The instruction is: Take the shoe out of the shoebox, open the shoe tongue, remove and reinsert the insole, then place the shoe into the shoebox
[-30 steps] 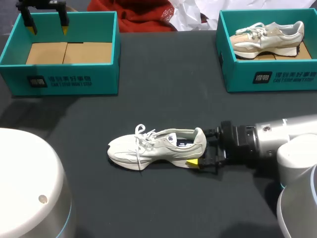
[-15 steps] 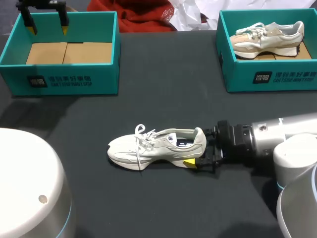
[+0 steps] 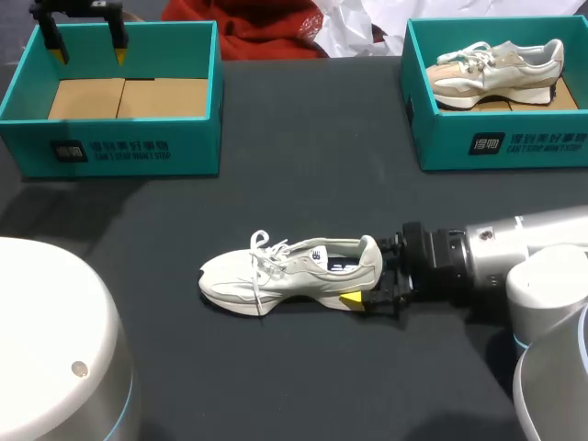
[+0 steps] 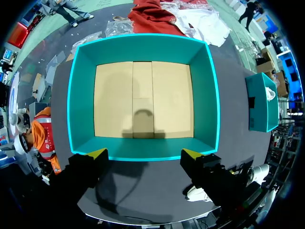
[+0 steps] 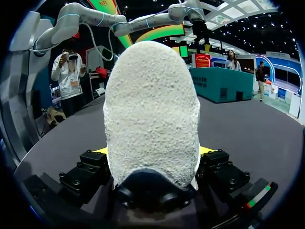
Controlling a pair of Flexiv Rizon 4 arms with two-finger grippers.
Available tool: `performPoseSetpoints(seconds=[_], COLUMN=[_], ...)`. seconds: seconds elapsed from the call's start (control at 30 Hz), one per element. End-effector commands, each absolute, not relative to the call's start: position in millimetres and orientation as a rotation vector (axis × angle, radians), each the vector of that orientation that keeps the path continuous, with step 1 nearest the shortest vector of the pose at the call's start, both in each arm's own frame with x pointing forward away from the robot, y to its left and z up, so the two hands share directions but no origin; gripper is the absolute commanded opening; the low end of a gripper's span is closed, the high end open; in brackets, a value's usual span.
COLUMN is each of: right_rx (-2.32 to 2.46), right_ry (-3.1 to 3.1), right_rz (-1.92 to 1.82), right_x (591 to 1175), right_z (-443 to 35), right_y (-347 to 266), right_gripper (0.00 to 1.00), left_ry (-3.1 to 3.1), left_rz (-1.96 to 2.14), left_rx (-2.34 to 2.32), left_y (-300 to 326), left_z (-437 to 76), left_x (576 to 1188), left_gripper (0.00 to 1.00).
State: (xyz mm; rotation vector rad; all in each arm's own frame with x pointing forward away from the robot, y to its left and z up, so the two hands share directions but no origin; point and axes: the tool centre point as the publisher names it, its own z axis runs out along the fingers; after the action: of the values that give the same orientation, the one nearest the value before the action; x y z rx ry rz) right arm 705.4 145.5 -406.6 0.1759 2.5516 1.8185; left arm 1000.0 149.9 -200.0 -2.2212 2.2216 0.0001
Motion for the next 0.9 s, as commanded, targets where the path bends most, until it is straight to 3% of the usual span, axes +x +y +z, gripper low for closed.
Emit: performPoseSetpoints(seconds=[0.03,0.47,0.9], right_rx=[0.179,0.186,0.186], right_ry=[2.558,2.548,2.548], right_rz=[1.810,1.828,1.828], right_x=[706.7,706.1,706.1], right_z=[-406.8,-408.5,-408.5], right_y=[147.7,146.3,146.3], right_gripper=[0.00,0.00,0.00], left_ry=[2.222,2.222,2.226], left_rz=[0.000,0.000,-0.085], left_rx=[-2.221,-2.221,-2.226], left_y=[149.9,149.9,71.6], left_z=[-200.0,-200.0,-189.5], left_x=[1000.0,1000.0,900.8], left_gripper=[1.00,1.00,1.00])
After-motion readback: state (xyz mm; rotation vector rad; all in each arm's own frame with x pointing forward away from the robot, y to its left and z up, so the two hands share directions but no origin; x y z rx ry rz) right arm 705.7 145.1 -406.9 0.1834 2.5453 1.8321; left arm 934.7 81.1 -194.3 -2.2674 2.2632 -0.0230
